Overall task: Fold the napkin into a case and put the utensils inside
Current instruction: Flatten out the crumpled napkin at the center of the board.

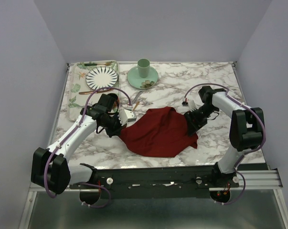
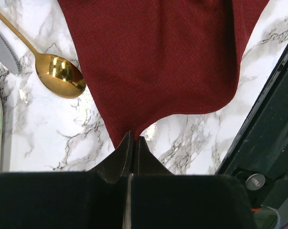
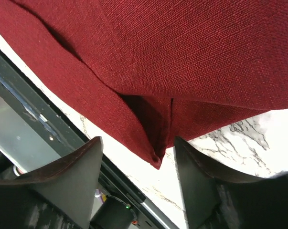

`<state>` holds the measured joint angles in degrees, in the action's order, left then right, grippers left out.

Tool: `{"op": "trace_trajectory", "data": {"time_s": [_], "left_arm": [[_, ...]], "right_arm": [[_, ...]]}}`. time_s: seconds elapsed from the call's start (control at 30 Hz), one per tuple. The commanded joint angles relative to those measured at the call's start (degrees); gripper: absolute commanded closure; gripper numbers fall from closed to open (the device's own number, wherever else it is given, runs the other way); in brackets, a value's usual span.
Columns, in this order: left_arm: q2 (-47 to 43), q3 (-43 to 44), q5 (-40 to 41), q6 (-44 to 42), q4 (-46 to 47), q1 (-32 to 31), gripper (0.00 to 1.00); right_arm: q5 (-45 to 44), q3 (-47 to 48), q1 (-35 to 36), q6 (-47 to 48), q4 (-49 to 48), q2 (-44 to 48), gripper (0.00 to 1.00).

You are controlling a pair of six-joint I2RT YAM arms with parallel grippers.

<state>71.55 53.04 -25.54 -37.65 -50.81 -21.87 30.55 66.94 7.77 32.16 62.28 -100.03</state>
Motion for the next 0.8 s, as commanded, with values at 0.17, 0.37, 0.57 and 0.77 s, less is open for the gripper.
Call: {"op": "trace_trajectory", "data": {"time_s": [0.17,0.37,0.57,0.77], "left_arm": [[0.5,1.6,-1.4,2.2,1.1,-0.2,1.0],[1.8,2.7,-2.1,4.9,1.7,-0.2,1.0],[1.5,5.8,-1.9,7.4,0.9,0.2,1.0],[-0.5,15.1,-1.6,10.8,-1.1,0.3,1.0]], "right_arm": [[-0.1,-1.2,-0.6,2.4,0.7,1.1,0.4],[0.0,-1.5,-0.7,2.6,0.7,1.3,0.73],[-0.5,-0.1,-2.1,4.0,3.7,6.1,0.99],[0.9,8.8,-4.2,2.4,6.8,17.4,0.99]]}}
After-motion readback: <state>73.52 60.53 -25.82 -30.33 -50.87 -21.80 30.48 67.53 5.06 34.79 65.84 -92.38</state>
